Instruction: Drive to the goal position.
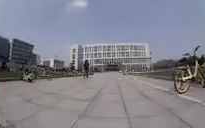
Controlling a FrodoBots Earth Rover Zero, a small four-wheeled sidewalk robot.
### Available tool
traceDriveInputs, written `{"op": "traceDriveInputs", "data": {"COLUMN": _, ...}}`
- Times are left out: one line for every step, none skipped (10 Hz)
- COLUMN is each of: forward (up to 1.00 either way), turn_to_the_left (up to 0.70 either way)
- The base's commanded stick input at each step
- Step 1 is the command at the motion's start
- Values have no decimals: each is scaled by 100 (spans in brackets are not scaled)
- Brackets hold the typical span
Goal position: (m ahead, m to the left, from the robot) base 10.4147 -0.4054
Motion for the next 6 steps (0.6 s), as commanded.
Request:
{"op": "traceDriveInputs", "data": {"forward": 100, "turn_to_the_left": 0}}
{"op": "traceDriveInputs", "data": {"forward": 100, "turn_to_the_left": 0}}
{"op": "traceDriveInputs", "data": {"forward": 100, "turn_to_the_left": 0}}
{"op": "traceDriveInputs", "data": {"forward": 100, "turn_to_the_left": 0}}
{"op": "traceDriveInputs", "data": {"forward": 100, "turn_to_the_left": 0}}
{"op": "traceDriveInputs", "data": {"forward": 100, "turn_to_the_left": 0}}
